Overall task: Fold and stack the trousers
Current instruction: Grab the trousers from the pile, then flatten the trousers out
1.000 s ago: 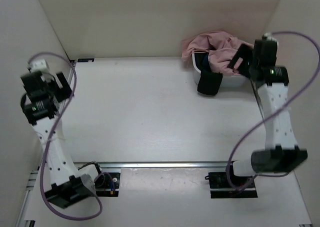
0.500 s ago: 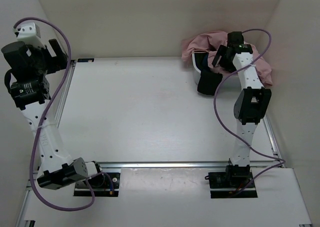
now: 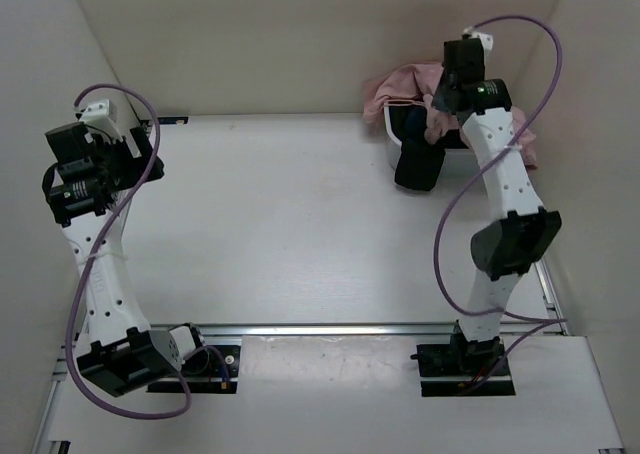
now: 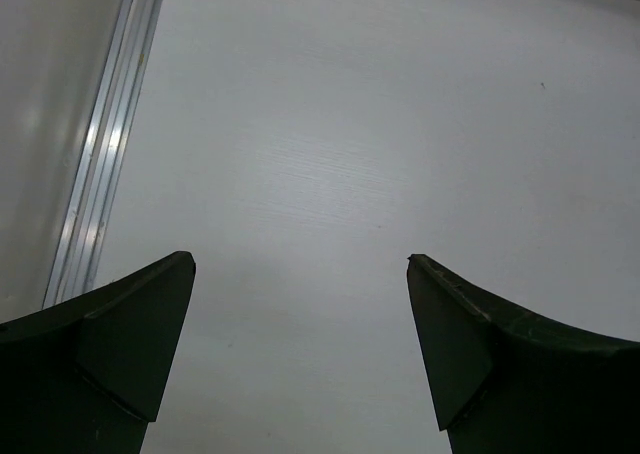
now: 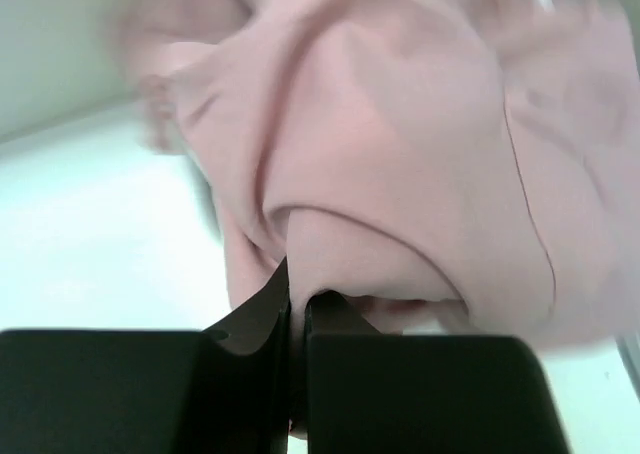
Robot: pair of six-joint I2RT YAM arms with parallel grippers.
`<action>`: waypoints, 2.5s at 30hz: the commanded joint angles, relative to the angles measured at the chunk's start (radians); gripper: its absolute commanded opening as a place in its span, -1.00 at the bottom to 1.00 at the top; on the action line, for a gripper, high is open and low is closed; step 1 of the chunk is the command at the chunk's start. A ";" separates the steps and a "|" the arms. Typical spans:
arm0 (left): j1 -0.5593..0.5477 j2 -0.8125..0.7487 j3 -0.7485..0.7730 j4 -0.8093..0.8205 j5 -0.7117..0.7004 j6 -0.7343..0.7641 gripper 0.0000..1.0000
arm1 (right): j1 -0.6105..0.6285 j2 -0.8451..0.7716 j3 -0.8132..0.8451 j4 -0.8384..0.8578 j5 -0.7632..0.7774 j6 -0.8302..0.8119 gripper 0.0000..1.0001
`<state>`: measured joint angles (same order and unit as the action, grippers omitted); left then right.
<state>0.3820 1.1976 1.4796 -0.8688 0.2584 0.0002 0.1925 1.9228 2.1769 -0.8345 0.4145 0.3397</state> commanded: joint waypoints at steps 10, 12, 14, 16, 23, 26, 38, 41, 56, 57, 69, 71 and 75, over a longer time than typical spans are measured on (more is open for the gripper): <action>-0.003 -0.139 -0.116 -0.027 -0.100 0.000 0.97 | 0.883 -0.312 0.113 0.526 0.419 -0.361 -1.00; -0.003 -0.139 -0.105 -0.027 -0.136 0.000 0.99 | 0.907 -0.303 0.103 0.538 0.370 -0.255 -1.00; -0.003 -0.148 -0.093 -0.027 -0.183 0.000 0.99 | 0.894 -0.303 0.055 0.548 0.351 -0.165 -1.00; -0.003 -0.148 -0.081 -0.027 -0.212 0.000 1.00 | 0.865 -0.294 -0.012 0.474 0.362 0.041 -1.00; -0.003 -0.148 -0.082 -0.027 -0.212 0.000 1.00 | 0.616 -0.375 -0.472 0.120 0.256 0.590 0.30; -0.003 -0.130 -0.117 -0.027 -0.212 0.000 1.00 | 0.506 -0.393 -0.667 0.042 0.182 0.634 0.83; -0.012 -0.078 -0.407 -0.096 -0.148 0.000 0.70 | 0.781 -0.179 -0.631 0.176 -0.092 -0.083 0.85; -0.012 -0.053 -0.511 -0.050 -0.148 0.000 0.57 | 0.847 -0.023 -0.493 0.167 -0.102 -0.180 0.87; -0.087 0.117 -0.737 0.152 -0.127 0.000 0.42 | 0.840 0.300 -0.189 0.115 -0.020 -0.153 -0.44; -0.088 0.126 -0.737 0.152 -0.127 0.000 0.26 | 0.840 0.276 -0.189 0.115 -0.020 -0.140 -0.67; -0.124 0.168 -0.726 0.206 -0.214 0.000 -0.72 | 0.603 -0.271 -0.237 -0.176 -0.016 0.299 -1.00; -0.124 0.157 -0.717 0.206 -0.214 0.000 -0.72 | 0.479 -0.402 -0.384 -0.227 0.009 0.416 -1.00; -0.124 0.146 -0.687 0.197 -0.214 0.000 -0.72 | 0.308 -0.812 -0.779 -0.389 0.137 0.701 -1.00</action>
<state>0.2596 1.3808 0.7494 -0.6876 0.0582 0.0002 0.5507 1.2781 1.5845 -0.9558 0.4416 0.7521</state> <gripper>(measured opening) 0.143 0.129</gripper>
